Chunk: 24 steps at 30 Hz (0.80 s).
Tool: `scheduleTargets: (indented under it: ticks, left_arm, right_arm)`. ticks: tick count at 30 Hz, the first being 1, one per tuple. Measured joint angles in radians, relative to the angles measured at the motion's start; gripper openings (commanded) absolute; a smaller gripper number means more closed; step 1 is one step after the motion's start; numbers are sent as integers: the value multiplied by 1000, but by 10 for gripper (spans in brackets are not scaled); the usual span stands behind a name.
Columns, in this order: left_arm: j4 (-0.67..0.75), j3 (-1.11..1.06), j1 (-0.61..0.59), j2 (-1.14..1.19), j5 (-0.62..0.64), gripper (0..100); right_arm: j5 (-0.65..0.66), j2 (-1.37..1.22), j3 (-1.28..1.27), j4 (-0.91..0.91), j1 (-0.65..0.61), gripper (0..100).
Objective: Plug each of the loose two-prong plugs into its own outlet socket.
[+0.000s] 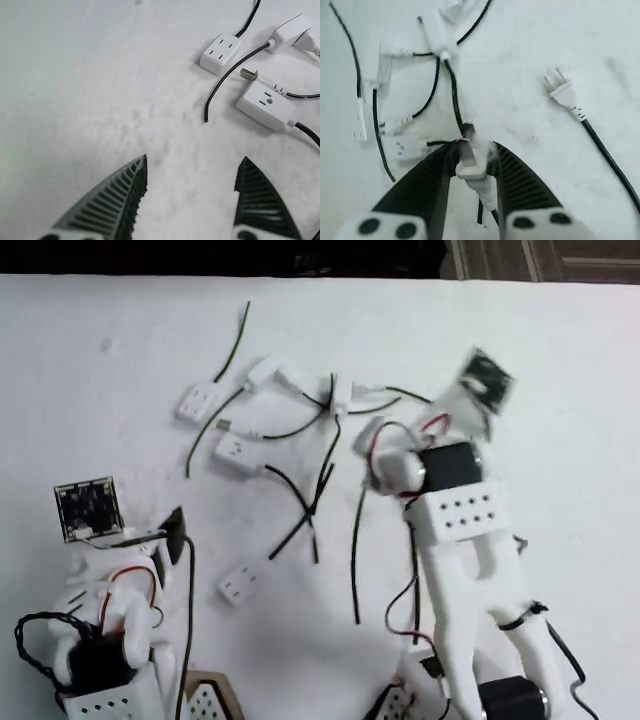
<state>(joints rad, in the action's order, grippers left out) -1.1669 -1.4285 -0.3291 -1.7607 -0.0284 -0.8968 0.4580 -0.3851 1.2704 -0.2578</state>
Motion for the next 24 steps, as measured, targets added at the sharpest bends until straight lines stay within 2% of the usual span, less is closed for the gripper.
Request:
scheduleTargets:
  ticks: [2,7,9,14,19,24]
  left_arm:
    - [0,0,0,0,0,283]
    - [0,0,0,0,0,283]
    - [0,0,0,0,0,283]
    - [0,0,0,0,0,283]
    - [0,0,0,0,0,283]
    - [0,0,0,0,0,283]
  right_arm:
    - [-41,0,-26,0,44,78]
    - [-71,0,-60,0,64,296]
    - [-71,0,-60,0,64,324]
    - [-71,8,-60,0,64,287]
    - [-61,8,-60,0,74,200]
    - [123,8,-60,0,74,118]
